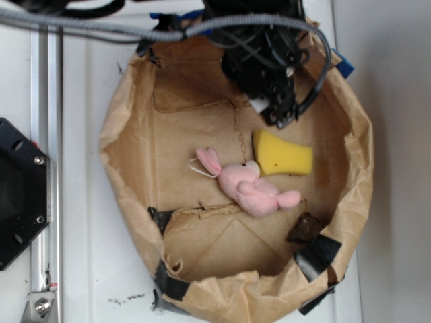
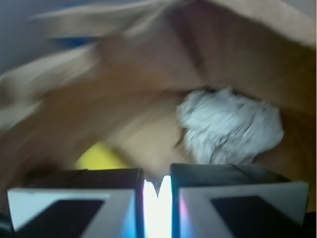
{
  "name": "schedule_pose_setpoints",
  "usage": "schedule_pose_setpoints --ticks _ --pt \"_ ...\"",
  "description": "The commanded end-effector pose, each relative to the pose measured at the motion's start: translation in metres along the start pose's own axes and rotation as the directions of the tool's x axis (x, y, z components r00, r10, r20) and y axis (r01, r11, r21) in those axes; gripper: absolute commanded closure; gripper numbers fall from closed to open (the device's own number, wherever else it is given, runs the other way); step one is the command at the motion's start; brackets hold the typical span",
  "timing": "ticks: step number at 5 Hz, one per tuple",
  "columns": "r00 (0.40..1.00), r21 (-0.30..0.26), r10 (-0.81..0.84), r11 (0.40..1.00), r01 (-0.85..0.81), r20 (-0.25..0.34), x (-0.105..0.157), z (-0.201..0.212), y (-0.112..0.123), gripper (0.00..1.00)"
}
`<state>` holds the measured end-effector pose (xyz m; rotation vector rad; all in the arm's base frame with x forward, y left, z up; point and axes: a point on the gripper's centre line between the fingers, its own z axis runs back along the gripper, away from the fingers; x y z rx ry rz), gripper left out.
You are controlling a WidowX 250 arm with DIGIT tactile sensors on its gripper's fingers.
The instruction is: Grab the white paper.
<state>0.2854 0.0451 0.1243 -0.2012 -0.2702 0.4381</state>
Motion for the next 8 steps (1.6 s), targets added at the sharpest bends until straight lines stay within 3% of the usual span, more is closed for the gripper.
schedule_pose_setpoints --ticks 1,2,3,5,7,8 --pt "0.970 0.032 -0.142 0.988 0.151 -0.197 -0.008 0.059 -0.034 1.00" --pt "0.963 0.022 -0.176 0.983 0.184 -0.203 -0.013 0.064 -0.038 1.00" --pt "0.980 0.038 -0.123 0.991 0.130 -0.157 -0.014 0.059 -0.030 0.00" --pt "0.997 0.112 -0.074 0.991 0.078 -0.037 -0.009 0.042 -0.003 0.00" --pt "0.990 0.191 0.051 0.979 -0.075 0.132 -0.030 0.017 0.014 0.00" --pt "0.985 0.196 0.095 0.973 -0.123 0.145 -0.026 0.005 0.022 0.00"
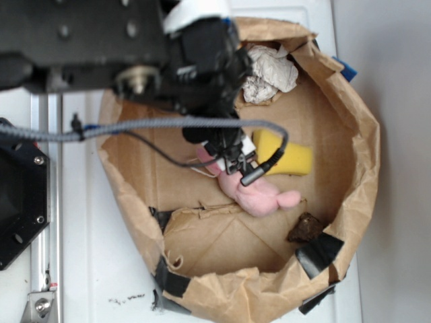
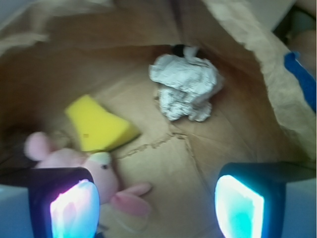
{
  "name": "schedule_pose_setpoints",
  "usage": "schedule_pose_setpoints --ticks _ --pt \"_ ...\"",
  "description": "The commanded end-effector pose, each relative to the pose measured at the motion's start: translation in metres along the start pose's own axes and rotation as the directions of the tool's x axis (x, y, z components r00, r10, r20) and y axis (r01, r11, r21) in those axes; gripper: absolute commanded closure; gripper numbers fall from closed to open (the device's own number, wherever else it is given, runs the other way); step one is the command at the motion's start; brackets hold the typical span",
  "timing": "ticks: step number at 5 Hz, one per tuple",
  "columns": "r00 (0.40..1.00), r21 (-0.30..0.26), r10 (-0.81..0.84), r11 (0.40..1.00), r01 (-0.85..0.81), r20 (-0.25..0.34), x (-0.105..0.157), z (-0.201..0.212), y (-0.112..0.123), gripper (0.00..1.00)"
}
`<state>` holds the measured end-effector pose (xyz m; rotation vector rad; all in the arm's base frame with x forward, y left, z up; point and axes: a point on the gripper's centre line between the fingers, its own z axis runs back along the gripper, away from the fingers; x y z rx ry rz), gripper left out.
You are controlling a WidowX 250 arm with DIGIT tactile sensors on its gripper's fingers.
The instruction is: Grab the white paper.
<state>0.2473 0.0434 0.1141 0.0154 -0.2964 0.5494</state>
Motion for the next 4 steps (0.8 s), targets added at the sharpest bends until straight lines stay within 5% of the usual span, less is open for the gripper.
schedule_pose_setpoints --ticks 1,2,3,4 --pt "0.997 -0.003 0.066 0.998 -0.066 0.041 0.023 -0.006 0.006 0.00" --pt "0.995 0.004 0.088 0.996 -0.089 0.055 0.038 -0.008 0.008 0.00" --pt "0.993 0.009 0.102 0.995 -0.103 0.059 0.106 -0.018 0.025 0.00" --pt "0.987 0.013 0.130 0.991 -0.131 0.094 0.139 -0.028 0.026 0.00"
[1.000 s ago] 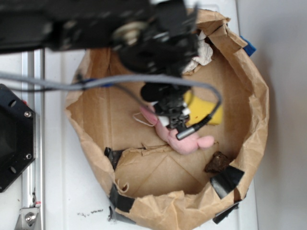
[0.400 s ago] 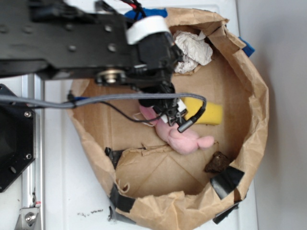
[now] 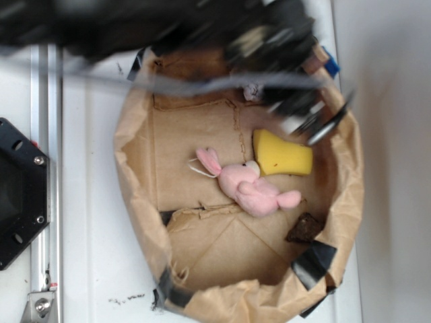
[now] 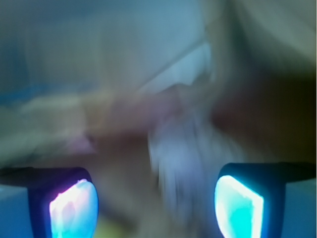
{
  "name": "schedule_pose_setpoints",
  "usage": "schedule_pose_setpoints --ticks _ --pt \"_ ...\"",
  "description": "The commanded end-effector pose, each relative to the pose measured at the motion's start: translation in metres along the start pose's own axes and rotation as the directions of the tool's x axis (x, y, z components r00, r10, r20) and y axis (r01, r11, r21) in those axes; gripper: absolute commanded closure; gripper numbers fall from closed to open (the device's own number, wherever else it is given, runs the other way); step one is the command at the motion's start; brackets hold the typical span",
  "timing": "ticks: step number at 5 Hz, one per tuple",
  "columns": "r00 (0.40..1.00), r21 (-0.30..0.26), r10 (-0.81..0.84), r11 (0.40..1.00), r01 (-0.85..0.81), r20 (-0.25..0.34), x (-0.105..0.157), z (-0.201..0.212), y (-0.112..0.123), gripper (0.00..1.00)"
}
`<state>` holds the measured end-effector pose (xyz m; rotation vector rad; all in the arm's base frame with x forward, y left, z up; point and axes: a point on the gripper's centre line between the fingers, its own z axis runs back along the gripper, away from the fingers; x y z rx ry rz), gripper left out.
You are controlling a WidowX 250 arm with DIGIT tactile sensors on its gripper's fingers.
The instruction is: Grab the white paper.
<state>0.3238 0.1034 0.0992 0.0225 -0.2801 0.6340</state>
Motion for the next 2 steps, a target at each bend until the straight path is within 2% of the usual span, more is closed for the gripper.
schedule_pose_setpoints --ticks 1,2 --pt "0.992 -0.005 0.049 0.999 -0.049 0.118 0.046 0.010 0.012 0.00" --pt "0.994 -0.048 -0.001 0.999 0.006 0.107 0.028 0.020 0.007 0.00"
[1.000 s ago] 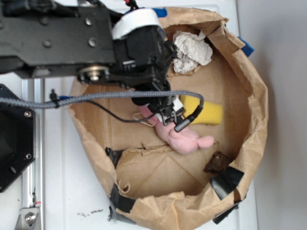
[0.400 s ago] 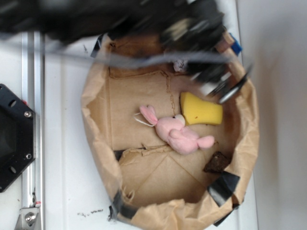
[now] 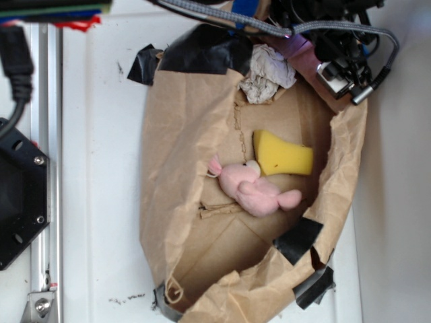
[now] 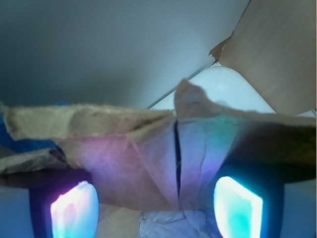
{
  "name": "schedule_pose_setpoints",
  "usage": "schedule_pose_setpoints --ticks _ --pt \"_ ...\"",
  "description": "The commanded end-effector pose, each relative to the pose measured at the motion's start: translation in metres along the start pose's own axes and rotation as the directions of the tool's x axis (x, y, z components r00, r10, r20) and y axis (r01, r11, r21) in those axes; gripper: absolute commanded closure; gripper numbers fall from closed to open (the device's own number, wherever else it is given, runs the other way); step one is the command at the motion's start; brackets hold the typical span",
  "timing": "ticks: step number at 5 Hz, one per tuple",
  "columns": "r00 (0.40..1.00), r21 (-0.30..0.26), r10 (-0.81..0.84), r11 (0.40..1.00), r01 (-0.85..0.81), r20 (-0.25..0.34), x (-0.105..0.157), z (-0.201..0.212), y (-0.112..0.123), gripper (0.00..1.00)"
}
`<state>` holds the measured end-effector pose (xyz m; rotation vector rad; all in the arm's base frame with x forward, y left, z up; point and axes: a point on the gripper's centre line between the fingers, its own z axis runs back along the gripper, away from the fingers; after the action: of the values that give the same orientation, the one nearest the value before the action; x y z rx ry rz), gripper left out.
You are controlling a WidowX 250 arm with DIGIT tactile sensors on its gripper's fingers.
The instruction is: Grab the white paper.
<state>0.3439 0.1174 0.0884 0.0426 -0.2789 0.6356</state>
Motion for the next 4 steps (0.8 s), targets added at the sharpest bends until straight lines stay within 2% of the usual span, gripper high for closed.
schedule_pose_setpoints --ticks 1,2,4 --pt "0.993 -0.103 -0.072 0.991 0.082 0.091 -0.014 0.045 0.002 0.00" --pt "0.994 -0.137 -0.101 0.985 0.106 0.045 -0.022 0.052 -0.004 0.00" --pt "0.994 -0.134 -0.099 0.985 0.104 0.045 -0.033 0.048 -0.011 0.00"
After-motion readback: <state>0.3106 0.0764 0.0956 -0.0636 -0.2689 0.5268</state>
